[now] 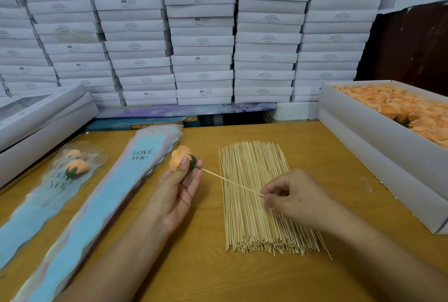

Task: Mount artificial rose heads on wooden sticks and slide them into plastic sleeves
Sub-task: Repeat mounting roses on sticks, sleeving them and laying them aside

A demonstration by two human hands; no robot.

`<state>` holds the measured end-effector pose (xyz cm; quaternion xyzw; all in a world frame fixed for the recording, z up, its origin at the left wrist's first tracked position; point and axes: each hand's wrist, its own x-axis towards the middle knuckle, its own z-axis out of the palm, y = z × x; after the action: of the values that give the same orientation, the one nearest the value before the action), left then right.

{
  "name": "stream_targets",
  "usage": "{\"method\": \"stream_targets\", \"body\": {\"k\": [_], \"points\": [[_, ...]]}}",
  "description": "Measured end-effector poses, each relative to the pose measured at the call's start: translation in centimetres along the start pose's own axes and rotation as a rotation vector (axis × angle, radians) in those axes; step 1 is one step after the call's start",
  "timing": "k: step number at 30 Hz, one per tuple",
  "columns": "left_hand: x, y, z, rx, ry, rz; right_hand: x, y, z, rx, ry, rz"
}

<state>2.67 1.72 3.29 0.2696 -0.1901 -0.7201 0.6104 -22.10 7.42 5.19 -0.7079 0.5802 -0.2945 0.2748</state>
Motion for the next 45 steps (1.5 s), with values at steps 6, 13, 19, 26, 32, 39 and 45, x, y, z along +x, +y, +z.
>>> {"method": "stream_targets", "body": {"k": [6, 13, 19, 26, 32, 39, 45], "points": [[0.07, 0.12, -0.06, -0.012, 0.008, -0.001, -0.09, -0.12, -0.07, 0.010, -0.006, -0.005], [-0.09, 0.00, 0.06, 0.003, -0.003, -0.005, -0.08, -0.01, 0.08, 0.019, -0.007, -0.013], [-0.19, -0.02, 0.13, -0.004, 0.000, -0.010, -0.10, -0.05, 0.04, 0.013, -0.011, -0.011], [-0.14, 0.02, 0.09, -0.009, 0.002, -0.012, 0.03, 0.13, 0.00, 0.017, 0.001, -0.014], [-0.13, 0.07, 0.06, -0.003, 0.004, -0.001, 0.02, 0.29, 0.11, 0.007, 0.000, -0.009], [-0.13, 0.10, 0.05, -0.004, 0.006, -0.006, -0.03, 0.21, 0.01, 0.006, 0.002, -0.020], [-0.19, 0.09, 0.06, -0.008, 0.012, -0.008, -0.12, -0.01, -0.05, 0.010, 0.005, -0.022]]}}
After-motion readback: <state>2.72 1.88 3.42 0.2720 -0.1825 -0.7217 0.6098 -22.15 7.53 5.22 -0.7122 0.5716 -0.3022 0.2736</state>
